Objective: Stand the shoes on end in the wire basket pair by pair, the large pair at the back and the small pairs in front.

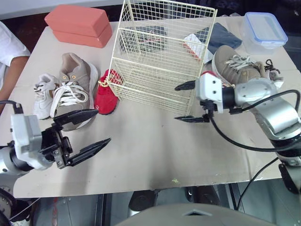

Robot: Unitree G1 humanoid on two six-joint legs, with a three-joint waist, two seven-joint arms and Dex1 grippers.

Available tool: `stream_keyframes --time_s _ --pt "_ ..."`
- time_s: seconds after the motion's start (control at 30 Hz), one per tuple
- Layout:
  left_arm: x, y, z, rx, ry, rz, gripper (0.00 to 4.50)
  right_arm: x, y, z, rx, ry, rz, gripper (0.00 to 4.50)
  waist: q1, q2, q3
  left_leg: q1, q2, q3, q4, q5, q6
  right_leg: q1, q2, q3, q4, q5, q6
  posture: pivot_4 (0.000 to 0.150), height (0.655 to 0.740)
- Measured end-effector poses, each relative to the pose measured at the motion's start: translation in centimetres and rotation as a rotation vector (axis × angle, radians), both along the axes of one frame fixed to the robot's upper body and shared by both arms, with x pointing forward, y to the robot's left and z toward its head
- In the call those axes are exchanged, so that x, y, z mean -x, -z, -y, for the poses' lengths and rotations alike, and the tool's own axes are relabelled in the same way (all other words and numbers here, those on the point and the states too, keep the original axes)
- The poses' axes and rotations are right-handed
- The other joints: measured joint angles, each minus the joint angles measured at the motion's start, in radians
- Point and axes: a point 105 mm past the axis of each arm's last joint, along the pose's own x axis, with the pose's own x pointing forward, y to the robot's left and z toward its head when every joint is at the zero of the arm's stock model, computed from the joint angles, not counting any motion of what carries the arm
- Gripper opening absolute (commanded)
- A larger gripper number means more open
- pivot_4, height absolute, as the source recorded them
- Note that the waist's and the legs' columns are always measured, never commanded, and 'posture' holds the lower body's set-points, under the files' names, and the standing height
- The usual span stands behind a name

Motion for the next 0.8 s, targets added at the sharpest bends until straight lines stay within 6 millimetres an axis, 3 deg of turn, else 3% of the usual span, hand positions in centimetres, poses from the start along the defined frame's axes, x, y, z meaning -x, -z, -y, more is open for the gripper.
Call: stream_keyframes --time_s 0.1,0.17,0.2,0.23,0.37,0.43,0.8 --pt "0.5 -0.3 0.5 -0.019 0.005 -0.003 4.5 -0.3 0.4 -0.5 0.069 0.022 0.018 3.72 0.001 0.0 0.0 0.0 0.0 0.0 0.0 0.0 0.0 0.0 0.0 0.0 0.0 0.0 0.0 0.15 0.74" --pt "0.7 -0.7 0.8 -0.024 0.004 0.006 4.5 -0.8 0.5 -0.6 0.109 0.052 0.044 2.63 0.004 -0.001 -0.001 0.0 0.0 0.0 0.0 0.0 0.0 0.0 0.0 0.0 0.0 0.0 0.0 0.15 0.74" --pt "0.8 -0.7 1.0 -0.027 0.007 0.004 4.5 -0.9 0.5 -0.5 0.115 0.061 0.052 2.39 0.005 -0.001 -0.001 0.0 0.0 0.0 0.0 0.0 0.0 0.0 0.0 0.0 0.0 0.0 0.0 0.15 0.74" --pt "0.8 -0.6 1.1 -0.023 0.002 -0.001 4.5 -1.1 0.4 -0.5 0.129 0.069 0.065 1.73 0.006 -0.001 -0.001 0.0 0.0 0.0 0.0 0.0 0.0 0.0 0.0 0.0 0.0 0.0 -0.001 0.15 0.74" --pt "0.7 -0.5 1.0 -0.009 -0.026 -0.001 4.5 -1.2 0.6 -0.5 0.153 0.072 0.076 0.06 0.003 -0.001 -0.001 0.0 0.0 0.0 0.0 0.0 0.0 0.0 0.0 0.0 0.0 0.0 -0.001 0.15 0.74" --pt "0.6 -0.7 1.1 -0.004 -0.033 0.011 4.5 -2.2 0.5 0.6 0.171 0.13 0.091 0.02 0.0 -0.001 -0.001 0.001 0.0 0.001 0.0 0.0 0.0 0.0 0.0 0.001 0.0 0.001 -0.001 0.15 0.74" --pt "0.1 -1.3 1.5 0.002 -0.035 0.043 4.5 -2.7 0.5 1.0 0.206 0.056 0.112 0.02 0.001 -0.001 -0.001 0.0 0.0 0.001 0.0 0.0 0.0 0.0 0.0 0.001 0.0 0.001 -0.001 0.15 0.74"
